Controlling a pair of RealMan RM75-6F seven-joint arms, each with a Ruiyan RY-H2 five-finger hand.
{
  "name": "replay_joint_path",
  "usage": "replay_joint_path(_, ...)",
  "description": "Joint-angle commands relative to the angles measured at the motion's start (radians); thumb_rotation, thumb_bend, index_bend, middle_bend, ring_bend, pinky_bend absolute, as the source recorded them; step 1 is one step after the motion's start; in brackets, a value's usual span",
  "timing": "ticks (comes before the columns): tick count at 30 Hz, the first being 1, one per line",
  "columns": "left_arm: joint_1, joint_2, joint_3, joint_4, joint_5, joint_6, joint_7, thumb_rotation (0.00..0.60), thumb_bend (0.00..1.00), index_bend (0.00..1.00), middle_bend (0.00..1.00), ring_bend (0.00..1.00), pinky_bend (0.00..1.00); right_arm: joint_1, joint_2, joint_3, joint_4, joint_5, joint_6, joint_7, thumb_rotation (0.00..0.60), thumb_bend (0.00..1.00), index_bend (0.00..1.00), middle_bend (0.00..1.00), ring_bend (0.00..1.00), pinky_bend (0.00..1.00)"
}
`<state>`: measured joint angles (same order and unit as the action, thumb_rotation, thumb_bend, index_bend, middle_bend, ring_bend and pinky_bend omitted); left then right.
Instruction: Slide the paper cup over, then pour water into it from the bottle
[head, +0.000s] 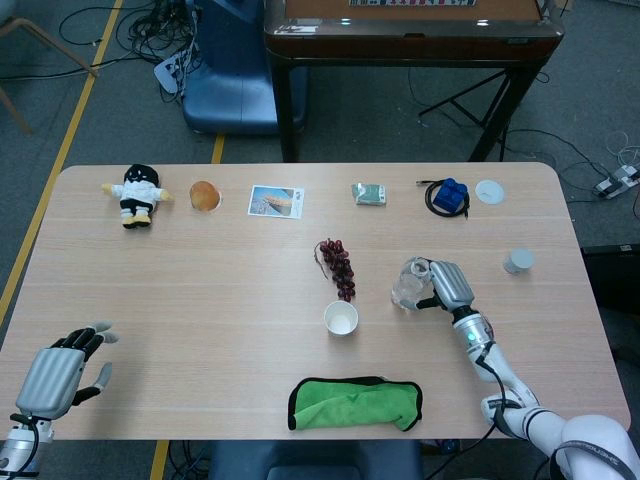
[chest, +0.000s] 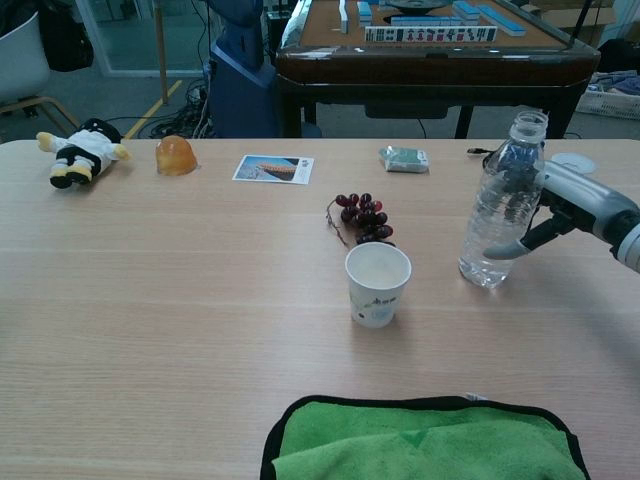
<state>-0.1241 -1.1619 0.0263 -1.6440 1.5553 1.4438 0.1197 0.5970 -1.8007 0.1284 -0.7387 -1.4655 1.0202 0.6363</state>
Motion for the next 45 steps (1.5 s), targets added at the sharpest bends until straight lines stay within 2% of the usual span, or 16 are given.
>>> replay_joint_path(1, 0.001, -0.001, -0.002, 0.004, 0.004, 0.003, -0.005, 0.600, 0.40, 0.30, 0.23, 0.27, 0.43, 0.030, 0.006, 0.005, -0.016, -0.009, 0.000, -0.095, 0.600, 0.01, 0.55, 0.60, 0.50, 0.56)
replay_joint_path(19, 0.002, 0.012, -0.008, -0.015, 0.005, 0.005, -0.001, 0.600, 0.40, 0.28, 0.23, 0.27, 0.43, 0.121, 0.082, 0.027, -0.223, 0.010, -0.044, -0.604, 0.600, 0.02, 0.59, 0.64, 0.55, 0.58)
replay_joint_path(34, 0.003, 0.019, -0.009, -0.028, -0.004, -0.006, 0.009, 0.600, 0.40, 0.28, 0.23, 0.27, 0.43, 0.154, 0.172, 0.021, -0.367, 0.057, -0.091, -0.950, 0.600, 0.03, 0.59, 0.64, 0.55, 0.58)
replay_joint_path(45, 0.002, 0.023, -0.010, -0.034, -0.008, -0.012, 0.012, 0.600, 0.40, 0.28, 0.23, 0.27, 0.43, 0.162, 0.217, 0.013, -0.437, 0.149, -0.140, -1.174, 0.600, 0.05, 0.60, 0.66, 0.56, 0.58)
